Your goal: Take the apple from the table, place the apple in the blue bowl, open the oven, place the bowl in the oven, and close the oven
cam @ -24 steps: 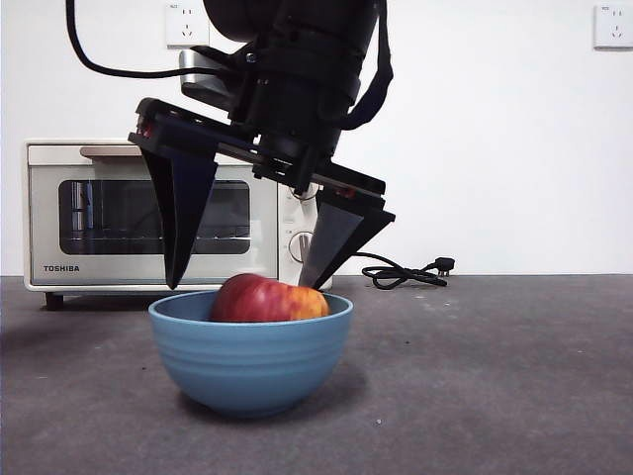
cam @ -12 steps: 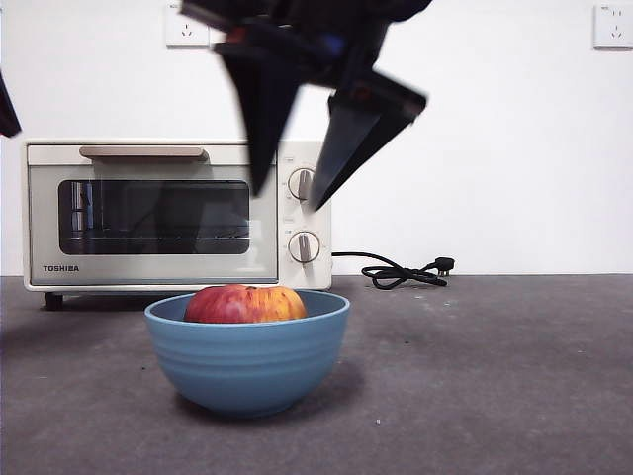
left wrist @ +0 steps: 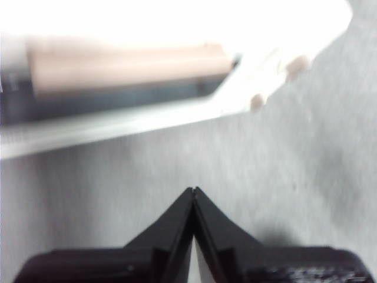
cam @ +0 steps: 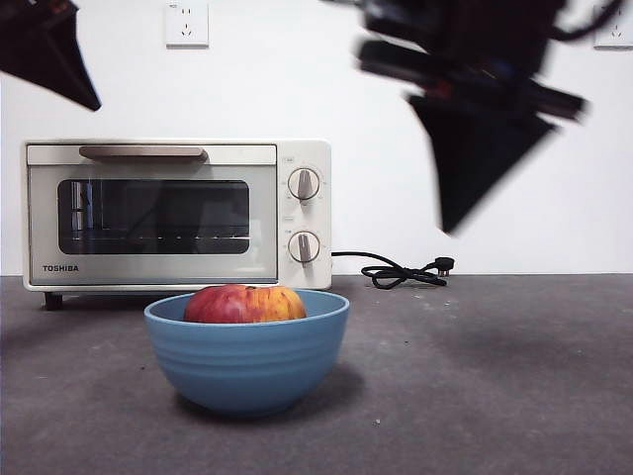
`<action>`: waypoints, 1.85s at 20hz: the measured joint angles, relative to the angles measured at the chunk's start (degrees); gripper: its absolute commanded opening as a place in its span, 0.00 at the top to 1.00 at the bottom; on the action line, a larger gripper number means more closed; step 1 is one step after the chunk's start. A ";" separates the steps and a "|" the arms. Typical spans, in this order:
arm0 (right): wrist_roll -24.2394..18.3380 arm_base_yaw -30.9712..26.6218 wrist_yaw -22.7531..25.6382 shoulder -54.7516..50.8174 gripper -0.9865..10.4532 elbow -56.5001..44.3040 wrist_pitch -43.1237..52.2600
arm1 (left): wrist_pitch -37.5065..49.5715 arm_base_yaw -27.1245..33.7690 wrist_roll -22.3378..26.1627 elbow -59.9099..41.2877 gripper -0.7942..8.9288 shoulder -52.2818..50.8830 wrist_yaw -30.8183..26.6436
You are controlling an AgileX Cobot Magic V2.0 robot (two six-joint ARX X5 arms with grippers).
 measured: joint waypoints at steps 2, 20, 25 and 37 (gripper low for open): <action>0.98 -3.52 -5.60 -2.34 0.92 -4.81 2.32 | 0.02 0.00 0.02 4.31 0.92 2.58 0.02; 7.28 -5.33 -10.27 -19.47 0.92 -9.11 2.71 | -3.21 0.00 -3.23 17.46 0.92 20.02 1.31; 8.41 -5.33 -11.10 -19.50 0.92 -9.11 2.43 | -2.16 0.63 -5.60 17.44 0.92 20.61 4.92; 8.59 -5.33 -11.19 -19.50 0.92 -9.11 1.33 | 1.92 1.25 -6.19 17.68 0.92 20.76 0.09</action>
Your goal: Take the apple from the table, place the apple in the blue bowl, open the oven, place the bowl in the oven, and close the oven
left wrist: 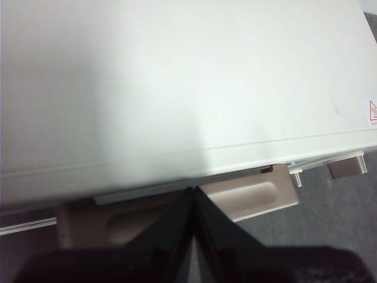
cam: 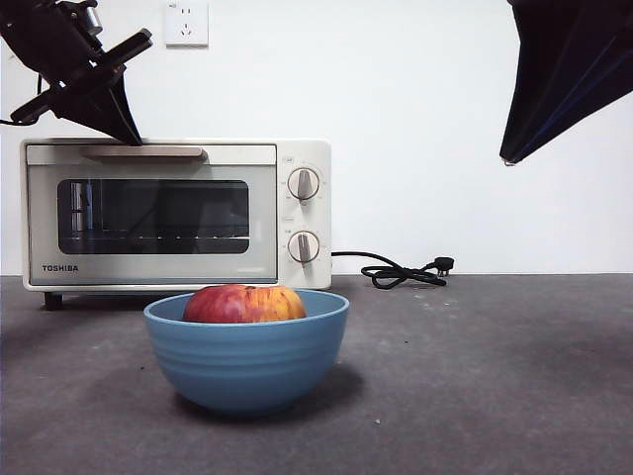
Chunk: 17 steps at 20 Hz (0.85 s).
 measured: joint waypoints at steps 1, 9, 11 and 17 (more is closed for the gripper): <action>0.00 0.00 -0.02 -0.02 0.92 0.00 0.04 | -0.59 0.02 0.24 0.24 0.92 0.13 0.04; 0.00 0.00 0.13 -0.07 0.91 0.00 3.58 | -8.85 -1.29 7.76 1.99 0.92 -0.09 -4.39; 0.28 0.00 0.11 -0.07 0.91 0.00 5.84 | -11.30 -1.86 9.20 2.01 0.92 -0.50 -6.01; 1.73 0.00 0.13 -0.07 0.91 0.00 7.52 | -10.97 -2.58 9.84 -2.62 0.92 -3.39 -6.67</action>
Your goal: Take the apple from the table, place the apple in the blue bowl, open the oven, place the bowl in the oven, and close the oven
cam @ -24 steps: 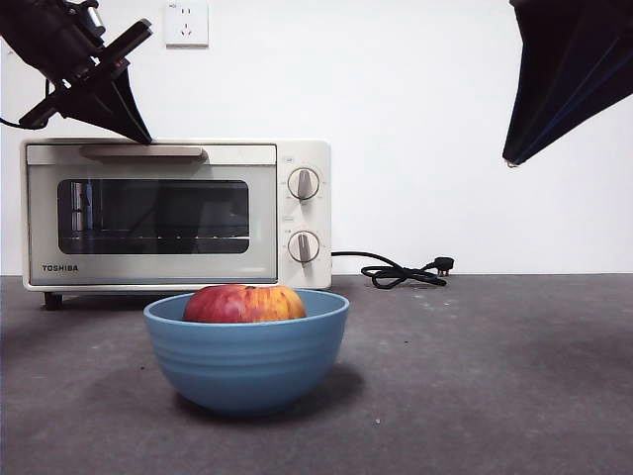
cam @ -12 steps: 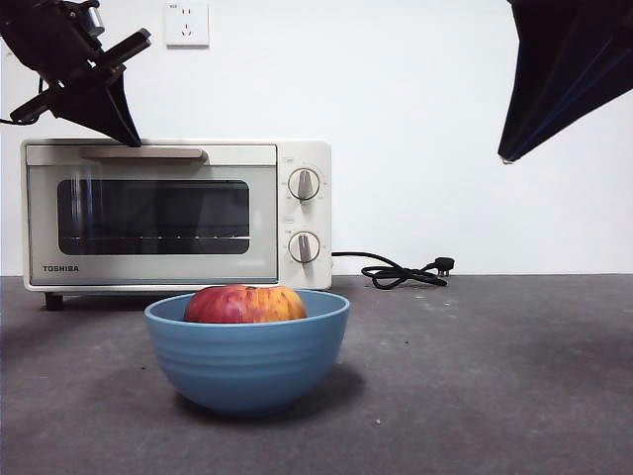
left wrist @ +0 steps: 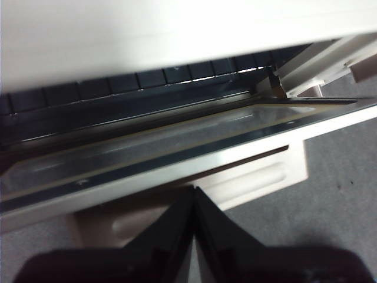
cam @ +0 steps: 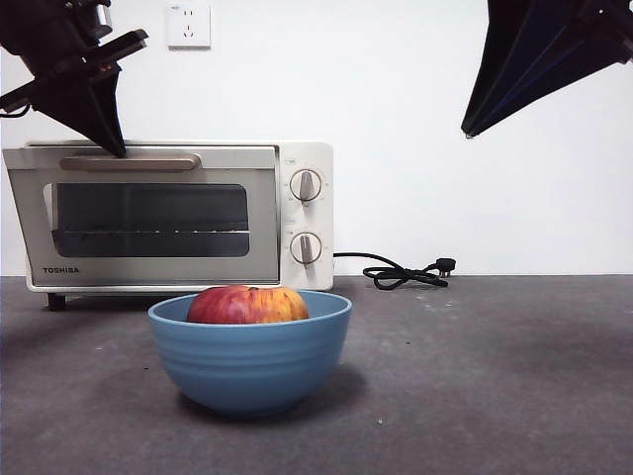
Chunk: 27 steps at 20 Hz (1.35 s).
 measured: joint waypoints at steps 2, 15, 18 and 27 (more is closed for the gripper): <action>0.20 0.00 -0.02 0.00 0.91 0.00 -0.07 | 5.75 -0.39 -0.46 -7.06 0.93 -4.02 -0.87; 0.26 0.00 0.00 0.00 0.91 0.00 -0.04 | 11.61 -2.95 -5.88 -28.55 0.93 -7.61 -5.55; 0.33 0.00 0.00 0.00 0.91 0.00 -0.13 | 15.15 -3.48 -6.27 -32.02 0.93 -7.76 -6.80; 0.37 0.00 0.15 0.00 0.91 0.00 -0.13 | 26.18 -3.58 -8.83 -41.90 0.93 -7.65 -8.31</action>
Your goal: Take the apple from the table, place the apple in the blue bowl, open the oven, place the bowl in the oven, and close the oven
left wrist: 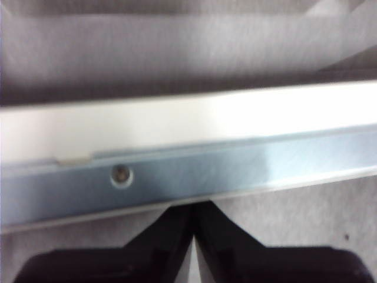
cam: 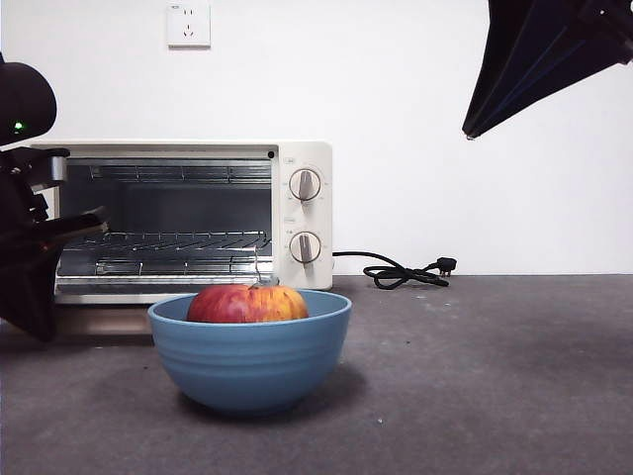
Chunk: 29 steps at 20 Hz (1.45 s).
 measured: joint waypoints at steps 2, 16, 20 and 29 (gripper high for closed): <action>0.00 -0.02 0.00 0.00 0.91 0.00 0.00 | -1.49 -0.68 0.00 0.00 0.93 0.00 0.24; 3.89 1.97 -9.66 8.35 0.79 0.02 5.49 | -22.27 -12.00 -0.02 -0.13 0.92 -34.16 4.98; 5.16 4.07 -7.52 15.78 0.74 3.08 2.56 | -28.41 -13.05 -1.92 -0.13 0.92 -42.86 5.99; 5.18 4.90 -3.39 29.31 0.74 13.16 0.31 | -33.35 -13.29 -4.96 -0.13 0.92 -54.14 6.01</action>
